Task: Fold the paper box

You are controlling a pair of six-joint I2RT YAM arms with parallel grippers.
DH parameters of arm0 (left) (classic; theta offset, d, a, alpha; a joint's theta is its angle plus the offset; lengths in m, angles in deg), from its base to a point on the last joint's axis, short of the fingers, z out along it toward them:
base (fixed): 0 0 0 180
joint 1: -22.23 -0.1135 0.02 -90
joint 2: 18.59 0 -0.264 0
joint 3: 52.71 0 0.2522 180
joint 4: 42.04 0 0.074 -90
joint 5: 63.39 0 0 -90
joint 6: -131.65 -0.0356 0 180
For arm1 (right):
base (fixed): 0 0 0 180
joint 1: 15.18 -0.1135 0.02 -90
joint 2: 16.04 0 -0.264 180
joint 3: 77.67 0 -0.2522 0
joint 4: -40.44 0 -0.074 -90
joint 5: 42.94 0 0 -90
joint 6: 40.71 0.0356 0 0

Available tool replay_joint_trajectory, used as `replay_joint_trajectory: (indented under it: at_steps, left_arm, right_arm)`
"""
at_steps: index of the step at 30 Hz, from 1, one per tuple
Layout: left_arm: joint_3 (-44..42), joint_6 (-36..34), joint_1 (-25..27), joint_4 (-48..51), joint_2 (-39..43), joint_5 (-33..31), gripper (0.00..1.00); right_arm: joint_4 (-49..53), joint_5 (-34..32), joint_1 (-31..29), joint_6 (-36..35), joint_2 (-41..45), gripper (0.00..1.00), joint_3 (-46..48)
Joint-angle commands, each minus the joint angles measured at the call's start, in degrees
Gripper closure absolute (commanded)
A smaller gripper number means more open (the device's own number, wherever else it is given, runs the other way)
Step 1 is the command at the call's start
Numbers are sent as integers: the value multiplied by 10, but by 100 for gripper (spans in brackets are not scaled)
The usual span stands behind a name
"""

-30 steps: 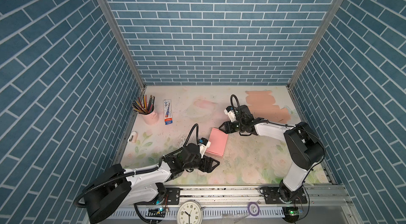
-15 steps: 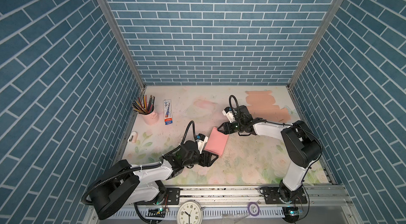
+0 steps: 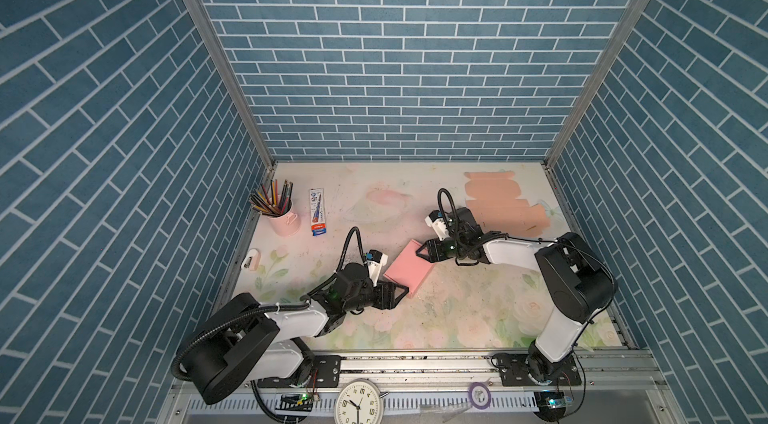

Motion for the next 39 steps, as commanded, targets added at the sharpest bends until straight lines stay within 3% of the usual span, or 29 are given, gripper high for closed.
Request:
replay_joint_trajectory:
  at_steps: [1, 19, 39]
  left_arm:
    - [17, 2, -13, -29, -8, 6, 27]
    - [79, -38, -108, -12, -62, 36, 29]
    - [225, -52, -165, 2, -217, -18, 30]
  right_arm:
    - [-29, 1, -2, 21, 26, 43, 15]
    - [-49, 12, -17, 35, -6, 44, -16]
    - [-27, 19, -2, 18, -122, 44, -156]
